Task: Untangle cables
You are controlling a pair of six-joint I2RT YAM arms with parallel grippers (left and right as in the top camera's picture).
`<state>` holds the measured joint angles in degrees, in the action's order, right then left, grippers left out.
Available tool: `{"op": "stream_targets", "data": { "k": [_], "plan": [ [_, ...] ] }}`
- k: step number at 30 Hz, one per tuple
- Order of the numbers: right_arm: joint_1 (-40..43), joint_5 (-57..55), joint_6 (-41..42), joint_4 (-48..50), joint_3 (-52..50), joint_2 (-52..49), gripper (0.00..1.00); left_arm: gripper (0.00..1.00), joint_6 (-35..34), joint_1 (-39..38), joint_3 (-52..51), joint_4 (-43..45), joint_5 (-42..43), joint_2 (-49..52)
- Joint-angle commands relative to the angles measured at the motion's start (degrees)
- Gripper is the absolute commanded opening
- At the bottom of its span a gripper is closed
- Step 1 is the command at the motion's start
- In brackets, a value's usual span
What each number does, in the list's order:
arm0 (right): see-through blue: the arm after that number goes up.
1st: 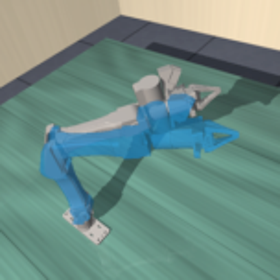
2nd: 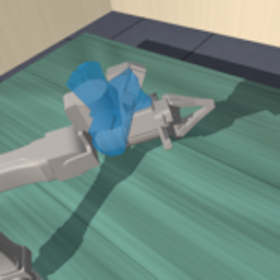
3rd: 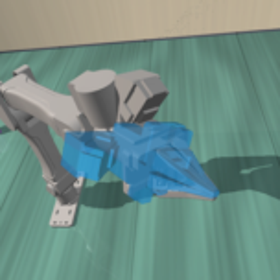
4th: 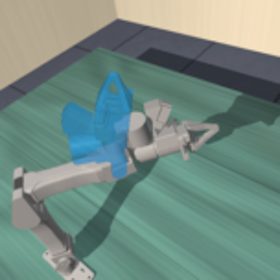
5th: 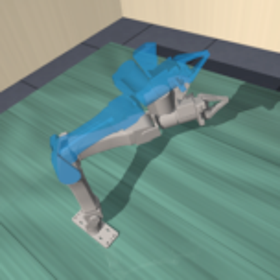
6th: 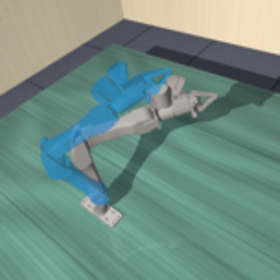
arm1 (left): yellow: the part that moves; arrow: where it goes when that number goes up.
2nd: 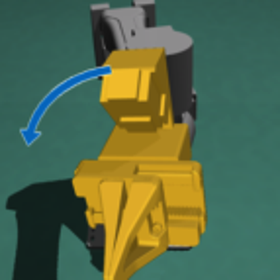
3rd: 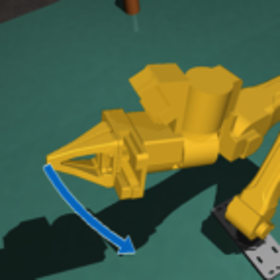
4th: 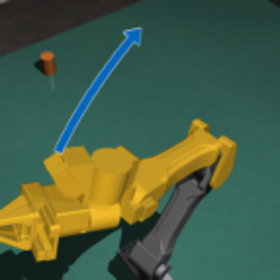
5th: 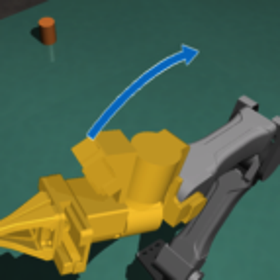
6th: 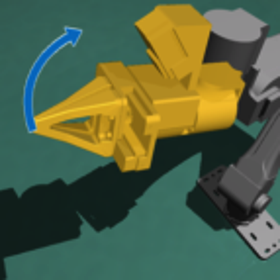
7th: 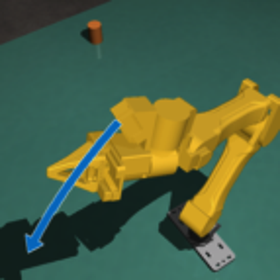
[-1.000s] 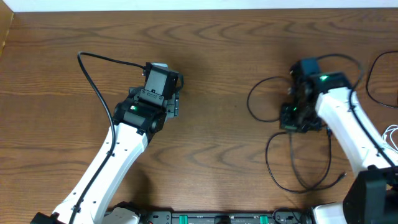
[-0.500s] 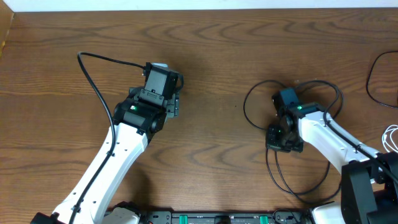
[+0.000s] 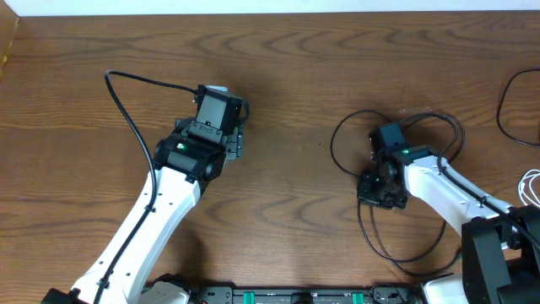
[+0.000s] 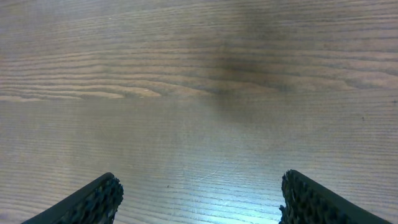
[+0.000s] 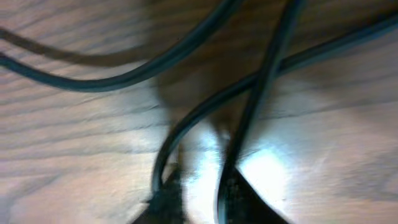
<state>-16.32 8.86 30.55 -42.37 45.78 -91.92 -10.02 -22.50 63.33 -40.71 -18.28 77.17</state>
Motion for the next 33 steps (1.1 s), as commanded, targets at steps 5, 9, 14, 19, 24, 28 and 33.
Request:
{"op": "stream_targets", "data": {
  "k": [5, 9, 14, 19, 24, 28, 33],
  "plan": [
    [-0.3, 10.7, -7.5, -1.0, -0.4, 0.3, 0.17, 0.83, 0.8, 0.3, -0.3, -0.2, -0.2, 0.3],
    [-0.2, 10.8, -10.3, -3.1, -0.4, 0.3, 0.18, 0.83, 0.8, 0.3, -0.3, -0.2, -0.2, 0.3],
    [-0.2, 10.9, -10.4, -1.9, -0.4, 0.3, 0.16, 0.83, 0.8, 0.3, -0.3, -0.2, -0.2, 0.3],
    [-0.2, 12.8, -10.5, -0.5, -0.4, 0.3, 0.16, 0.83, 0.8, 0.3, -0.3, -0.2, -0.2, 0.3],
    [-0.2, 13.0, -13.5, -0.9, -0.4, 0.3, 0.16, 0.83, 0.8, 0.3, -0.3, -0.2, -0.2, 0.3],
    [-0.2, 16.7, -16.5, -0.2, -0.4, 0.3, 0.17, 0.83, 0.8, 0.3, -0.3, -0.2, -0.2, 0.3],
    [-0.3, 19.9, -16.9, 2.4, -0.4, 0.3, 0.25, 0.83, 0.8, 0.3, -0.3, -0.2, -0.2, 0.3]
  ]
}}
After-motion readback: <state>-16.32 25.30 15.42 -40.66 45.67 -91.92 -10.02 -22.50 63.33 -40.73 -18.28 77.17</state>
